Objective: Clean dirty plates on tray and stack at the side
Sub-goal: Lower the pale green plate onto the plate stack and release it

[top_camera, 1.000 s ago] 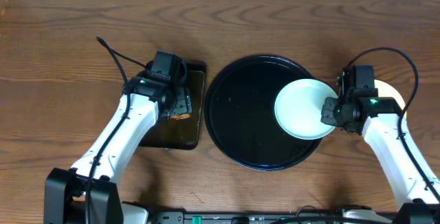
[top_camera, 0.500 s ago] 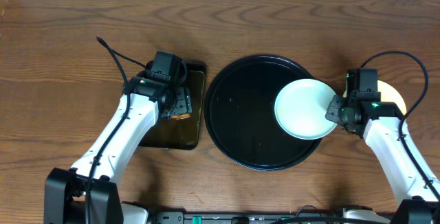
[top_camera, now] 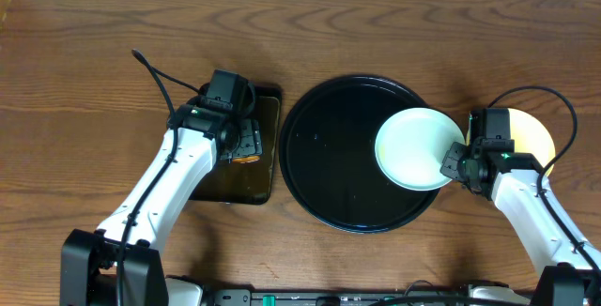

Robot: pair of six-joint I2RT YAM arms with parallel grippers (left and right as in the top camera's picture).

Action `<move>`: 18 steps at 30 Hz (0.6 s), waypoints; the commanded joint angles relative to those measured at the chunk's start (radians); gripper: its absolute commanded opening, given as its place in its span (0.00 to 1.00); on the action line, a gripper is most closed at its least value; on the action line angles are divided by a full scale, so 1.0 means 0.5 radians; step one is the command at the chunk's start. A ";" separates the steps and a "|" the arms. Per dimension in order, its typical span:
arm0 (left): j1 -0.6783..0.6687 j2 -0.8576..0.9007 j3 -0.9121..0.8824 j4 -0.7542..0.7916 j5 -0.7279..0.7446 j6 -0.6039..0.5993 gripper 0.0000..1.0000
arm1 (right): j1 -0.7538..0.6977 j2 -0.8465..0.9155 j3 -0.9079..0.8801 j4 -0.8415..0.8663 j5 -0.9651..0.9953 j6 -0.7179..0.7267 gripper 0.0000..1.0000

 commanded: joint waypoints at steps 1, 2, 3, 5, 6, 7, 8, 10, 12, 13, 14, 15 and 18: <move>0.003 -0.002 -0.002 -0.014 0.005 -0.021 0.80 | -0.018 0.000 -0.018 0.012 -0.040 0.030 0.21; 0.003 -0.002 -0.002 -0.019 0.005 -0.021 0.80 | -0.018 0.000 -0.019 0.008 -0.040 0.037 0.19; 0.003 -0.002 -0.002 -0.021 0.005 -0.021 0.80 | -0.018 0.000 -0.021 0.004 -0.040 0.069 0.19; 0.003 -0.002 -0.001 -0.021 0.005 -0.021 0.80 | -0.018 0.000 -0.037 -0.002 -0.039 0.151 0.14; 0.003 -0.002 -0.001 -0.021 0.005 -0.021 0.80 | -0.018 0.000 -0.053 0.002 -0.038 0.192 0.12; 0.003 -0.002 -0.001 -0.022 0.005 -0.021 0.80 | -0.018 0.000 -0.069 0.006 -0.038 0.233 0.10; 0.003 -0.002 -0.002 -0.023 0.005 -0.021 0.80 | -0.018 0.000 -0.083 0.009 -0.036 0.272 0.09; 0.003 -0.002 -0.002 -0.023 0.005 -0.021 0.80 | -0.018 0.000 -0.121 0.036 -0.031 0.343 0.08; 0.003 -0.002 -0.002 -0.022 0.005 -0.021 0.81 | -0.018 0.000 -0.133 0.055 -0.031 0.343 0.01; 0.003 -0.002 -0.001 -0.022 0.005 -0.021 0.80 | -0.018 -0.002 -0.133 0.057 -0.031 0.343 0.01; 0.003 -0.002 -0.001 -0.023 0.005 -0.021 0.80 | -0.018 -0.002 -0.133 0.070 -0.032 0.343 0.01; 0.003 -0.002 -0.002 -0.023 0.005 -0.021 0.80 | -0.018 -0.002 -0.132 0.085 -0.031 0.343 0.01; 0.003 -0.002 -0.001 -0.022 0.005 -0.021 0.80 | -0.038 -0.024 -0.130 0.130 -0.039 0.343 0.01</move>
